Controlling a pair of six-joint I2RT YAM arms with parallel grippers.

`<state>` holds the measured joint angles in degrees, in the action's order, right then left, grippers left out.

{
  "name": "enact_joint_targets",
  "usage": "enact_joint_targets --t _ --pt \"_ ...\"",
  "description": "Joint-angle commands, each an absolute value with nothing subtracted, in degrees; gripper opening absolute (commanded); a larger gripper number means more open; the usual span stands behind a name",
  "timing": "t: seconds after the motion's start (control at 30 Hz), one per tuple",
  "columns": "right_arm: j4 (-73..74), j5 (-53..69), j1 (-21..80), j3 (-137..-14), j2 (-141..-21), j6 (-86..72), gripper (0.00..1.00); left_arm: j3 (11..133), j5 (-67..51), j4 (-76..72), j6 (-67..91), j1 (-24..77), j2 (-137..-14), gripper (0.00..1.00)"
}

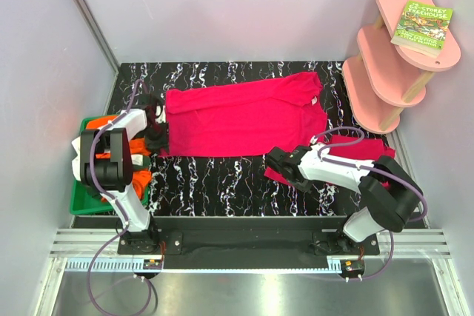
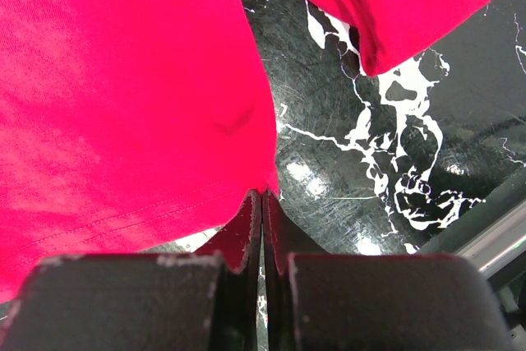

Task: Fold and stack the t-shirts
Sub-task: Grap the side of the flattened tshirt closest away from the robot with both arms

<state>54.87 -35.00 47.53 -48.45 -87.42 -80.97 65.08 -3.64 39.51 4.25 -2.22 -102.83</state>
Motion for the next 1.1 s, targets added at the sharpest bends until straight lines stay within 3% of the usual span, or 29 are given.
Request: enact_joint_targets --t 0.0,0.23,0.57,1.07 --pt "54.7 -37.5 47.9 -50.4 -88.2 -80.7 0.0 65.7 -0.4 40.5 3.3 -4.0 -104.9 0.4" --pt "54.6 -37.8 47.9 -50.4 -88.0 -80.3 0.0 65.9 1.5 42.8 1.6 -4.0 -106.3 0.41" --pt "54.2 -37.4 47.8 -50.1 -88.7 -80.7 0.0 63.9 2.5 42.9 0.4 -4.1 -103.4 0.6" --pt "52.4 -36.4 47.9 -48.9 -89.3 -81.0 0.0 65.0 -5.6 41.0 -1.6 -4.0 -94.0 0.59"
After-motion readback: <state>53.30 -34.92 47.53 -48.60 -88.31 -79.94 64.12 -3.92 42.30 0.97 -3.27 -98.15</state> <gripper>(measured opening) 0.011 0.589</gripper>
